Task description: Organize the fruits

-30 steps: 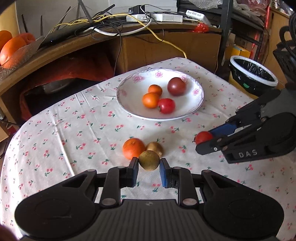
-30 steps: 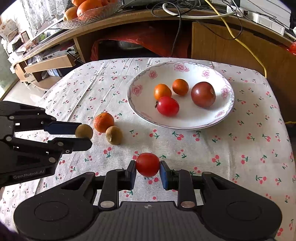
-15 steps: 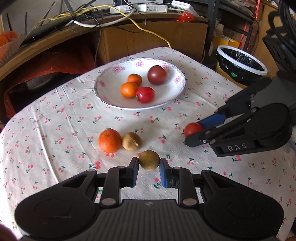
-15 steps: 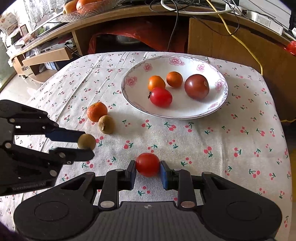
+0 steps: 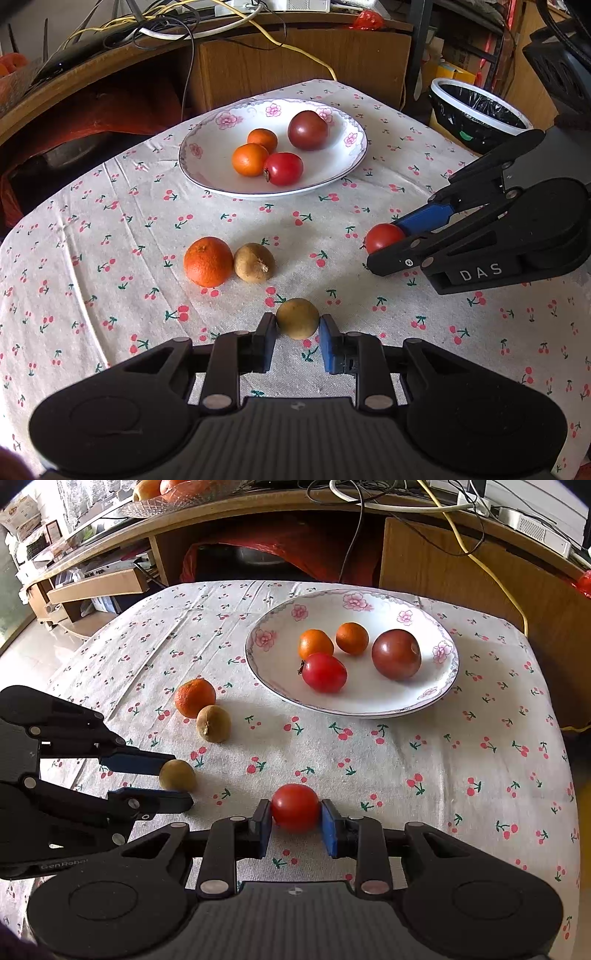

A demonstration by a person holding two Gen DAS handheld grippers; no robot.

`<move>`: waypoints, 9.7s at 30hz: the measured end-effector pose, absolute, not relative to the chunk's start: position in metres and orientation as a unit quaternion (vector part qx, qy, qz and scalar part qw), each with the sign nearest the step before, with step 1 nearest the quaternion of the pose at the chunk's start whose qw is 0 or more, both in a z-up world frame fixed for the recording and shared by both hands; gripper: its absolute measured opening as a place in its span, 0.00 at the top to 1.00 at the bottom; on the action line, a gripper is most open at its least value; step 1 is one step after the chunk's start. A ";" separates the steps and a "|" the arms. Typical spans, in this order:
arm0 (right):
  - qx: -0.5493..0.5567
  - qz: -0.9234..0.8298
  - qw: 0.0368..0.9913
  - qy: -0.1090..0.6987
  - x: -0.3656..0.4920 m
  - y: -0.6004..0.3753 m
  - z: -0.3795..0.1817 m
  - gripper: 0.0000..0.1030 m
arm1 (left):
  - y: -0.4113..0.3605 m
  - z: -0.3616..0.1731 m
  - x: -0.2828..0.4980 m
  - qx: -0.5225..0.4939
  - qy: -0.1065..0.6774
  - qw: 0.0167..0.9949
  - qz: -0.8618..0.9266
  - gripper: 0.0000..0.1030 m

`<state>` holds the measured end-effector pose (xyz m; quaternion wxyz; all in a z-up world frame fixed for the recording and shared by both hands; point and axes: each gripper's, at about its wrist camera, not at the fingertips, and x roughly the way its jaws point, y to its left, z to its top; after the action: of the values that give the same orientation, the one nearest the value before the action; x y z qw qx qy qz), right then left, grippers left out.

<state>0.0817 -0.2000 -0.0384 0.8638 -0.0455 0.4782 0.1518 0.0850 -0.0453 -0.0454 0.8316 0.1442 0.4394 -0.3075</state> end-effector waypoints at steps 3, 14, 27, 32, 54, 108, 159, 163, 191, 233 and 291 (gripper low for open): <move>-0.044 0.152 0.863 0.480 0.082 -0.200 -0.038 0.76 | -0.049 -0.045 0.084 0.155 0.436 0.832 -0.307 0.67; -0.039 0.148 0.862 0.484 0.079 -0.200 -0.035 0.78 | -0.054 -0.040 0.085 0.157 0.442 0.828 -0.307 0.67; -0.006 0.131 0.888 0.441 0.103 -0.209 -0.010 0.78 | -0.065 -0.011 0.117 0.131 0.405 0.860 -0.282 0.67; -0.001 0.117 0.893 0.434 0.112 -0.215 -0.012 0.78 | -0.071 -0.009 0.135 0.119 0.396 0.870 -0.268 0.67; 0.016 0.100 0.900 0.423 0.137 -0.223 -0.020 0.76 | -0.079 -0.023 0.159 0.100 0.400 0.878 -0.244 0.67; -0.027 0.222 0.859 0.461 0.115 -0.144 -0.038 0.72 | 0.006 -0.016 0.122 0.106 0.420 0.869 -0.239 0.61; -0.009 0.143 0.864 0.483 0.097 -0.207 -0.035 0.78 | -0.048 -0.040 0.123 0.130 0.428 0.855 -0.262 0.61; -0.016 0.144 0.864 0.483 0.090 -0.208 -0.033 0.78 | -0.056 -0.038 0.111 0.142 0.432 0.845 -0.281 0.61; -0.027 0.149 0.859 0.489 0.084 -0.204 -0.036 0.72 | -0.069 -0.043 0.089 0.171 0.451 0.825 -0.296 0.53; 0.010 0.115 0.888 0.445 0.115 -0.209 -0.008 0.78 | -0.073 -0.007 0.130 0.134 0.406 0.866 -0.258 0.61; 0.037 0.062 0.913 0.401 0.138 -0.234 -0.009 0.71 | -0.074 -0.012 0.159 0.099 0.394 0.884 -0.230 0.54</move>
<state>0.1379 -0.2344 -0.0085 0.9133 0.0373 0.4008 0.0624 0.1589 -0.0738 -0.0118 0.8842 0.0990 0.3940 -0.2304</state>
